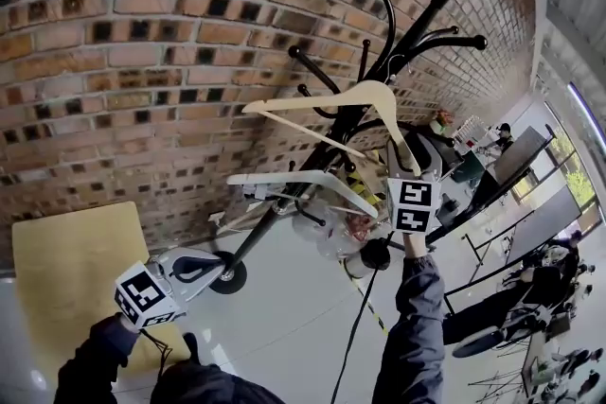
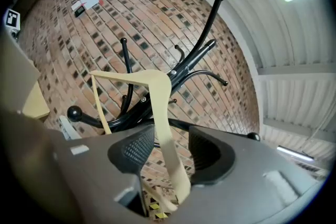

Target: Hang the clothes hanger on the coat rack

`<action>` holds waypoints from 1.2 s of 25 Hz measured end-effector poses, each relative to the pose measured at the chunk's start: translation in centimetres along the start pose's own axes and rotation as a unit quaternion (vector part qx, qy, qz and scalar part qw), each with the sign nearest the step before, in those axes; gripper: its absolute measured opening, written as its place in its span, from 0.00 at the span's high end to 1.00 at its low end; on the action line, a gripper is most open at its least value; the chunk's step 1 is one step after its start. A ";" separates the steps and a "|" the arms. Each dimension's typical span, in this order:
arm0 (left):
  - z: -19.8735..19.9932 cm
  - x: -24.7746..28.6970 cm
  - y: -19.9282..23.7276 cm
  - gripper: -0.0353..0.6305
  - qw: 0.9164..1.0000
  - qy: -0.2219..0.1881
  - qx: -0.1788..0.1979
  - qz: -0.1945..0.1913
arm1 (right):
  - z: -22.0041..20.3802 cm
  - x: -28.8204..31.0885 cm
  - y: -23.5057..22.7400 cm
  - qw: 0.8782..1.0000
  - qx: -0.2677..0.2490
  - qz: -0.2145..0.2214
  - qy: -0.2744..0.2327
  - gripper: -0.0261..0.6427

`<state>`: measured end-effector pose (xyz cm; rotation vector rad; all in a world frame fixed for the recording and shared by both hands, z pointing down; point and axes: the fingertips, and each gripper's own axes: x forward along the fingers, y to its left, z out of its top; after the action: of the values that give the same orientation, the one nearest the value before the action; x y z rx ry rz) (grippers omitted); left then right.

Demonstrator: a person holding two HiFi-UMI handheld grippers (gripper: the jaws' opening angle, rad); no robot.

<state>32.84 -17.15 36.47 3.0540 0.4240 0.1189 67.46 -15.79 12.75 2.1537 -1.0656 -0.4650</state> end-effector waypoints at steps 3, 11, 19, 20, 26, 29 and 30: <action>-1.5 0.5 0.3 0.95 1.000 0.004 -0.001 -0.001 | -0.5 -2.7 0.0 0.999 0.000 -0.028 -0.019 0.67; -2.1 2.8 -2.8 0.95 1.000 0.005 -0.001 -0.003 | -3.3 -15.7 8.6 0.997 0.052 0.026 -0.055 0.67; -4.0 4.5 -9.5 0.95 0.998 0.027 -0.044 -0.022 | -8.0 -30.7 18.2 0.969 0.224 0.090 -0.046 0.73; -4.5 4.5 -10.5 0.95 0.998 0.027 -0.050 -0.018 | -8.6 -32.3 19.5 0.965 0.240 0.099 -0.039 0.73; -7.1 4.9 -15.0 0.95 0.997 0.024 -0.078 0.011 | -11.9 -39.5 22.9 0.954 0.277 0.117 0.001 0.75; -8.1 5.2 -16.0 0.95 0.996 0.041 -0.078 0.004 | -12.9 -41.6 23.3 0.954 0.276 0.112 0.020 0.79; -8.3 5.4 -16.2 0.95 0.996 0.047 -0.077 0.000 | -13.1 -42.1 23.4 0.954 0.278 0.109 0.023 0.80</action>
<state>32.96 0.24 44.03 2.9053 0.4007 0.2822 36.66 13.20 39.30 2.4604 -1.5252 -0.0016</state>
